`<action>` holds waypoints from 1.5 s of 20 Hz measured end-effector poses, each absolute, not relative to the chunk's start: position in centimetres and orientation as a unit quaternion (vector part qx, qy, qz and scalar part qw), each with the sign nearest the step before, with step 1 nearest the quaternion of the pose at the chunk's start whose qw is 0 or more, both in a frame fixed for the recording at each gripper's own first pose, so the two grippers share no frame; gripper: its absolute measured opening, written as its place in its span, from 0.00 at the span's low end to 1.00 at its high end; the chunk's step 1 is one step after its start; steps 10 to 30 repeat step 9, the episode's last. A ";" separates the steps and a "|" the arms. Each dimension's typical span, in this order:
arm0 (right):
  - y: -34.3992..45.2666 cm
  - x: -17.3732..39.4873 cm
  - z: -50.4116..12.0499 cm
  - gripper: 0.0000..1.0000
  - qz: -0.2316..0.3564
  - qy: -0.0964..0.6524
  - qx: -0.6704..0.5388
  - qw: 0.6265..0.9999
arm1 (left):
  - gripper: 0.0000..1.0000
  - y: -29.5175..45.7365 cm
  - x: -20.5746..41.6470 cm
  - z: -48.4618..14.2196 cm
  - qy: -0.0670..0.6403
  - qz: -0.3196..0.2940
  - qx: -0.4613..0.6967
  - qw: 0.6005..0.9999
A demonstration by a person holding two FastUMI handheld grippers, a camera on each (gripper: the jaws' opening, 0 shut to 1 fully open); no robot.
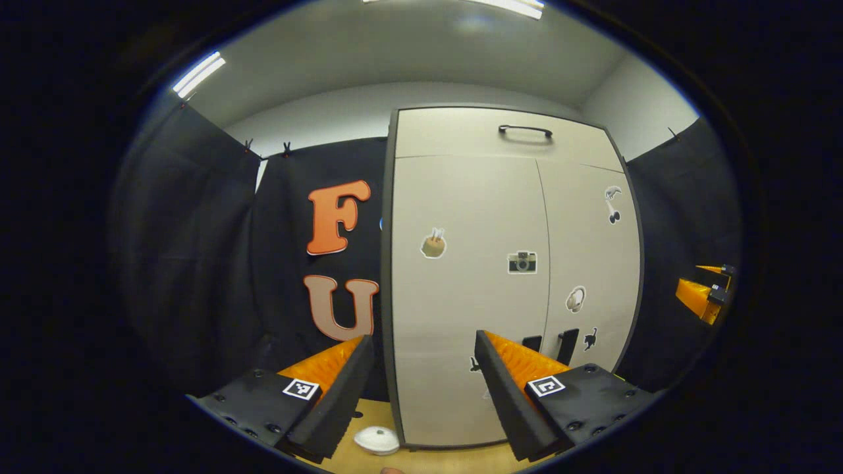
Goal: Grab one shoe with the right hand and put it into the shoe cabinet, grab the other shoe with the left hand and put it into the shoe cabinet; then close the right door with the right hand and the left door with the left hand.
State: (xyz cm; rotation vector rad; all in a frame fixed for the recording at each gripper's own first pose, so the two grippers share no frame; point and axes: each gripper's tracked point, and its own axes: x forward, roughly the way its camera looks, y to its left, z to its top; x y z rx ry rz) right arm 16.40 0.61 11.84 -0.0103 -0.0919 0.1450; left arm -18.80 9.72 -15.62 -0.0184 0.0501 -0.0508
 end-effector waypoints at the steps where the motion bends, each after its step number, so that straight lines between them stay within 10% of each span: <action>1: 1.0 16.3 12.2 0.94 0.075 -0.047 -0.005 0.996 | 0.97 11.6 -19.4 -14.8 0.018 -0.013 -0.008 1.000; 9: 4.5 14.9 14.9 0.94 0.083 -0.065 -0.005 0.994 | 0.99 21.7 -23.0 -10.3 -0.027 0.081 -0.004 0.996; 30: 4.5 14.9 14.9 0.94 0.083 -0.065 -0.005 0.994 | 0.99 21.7 -23.0 -10.3 -0.027 0.081 -0.004 0.996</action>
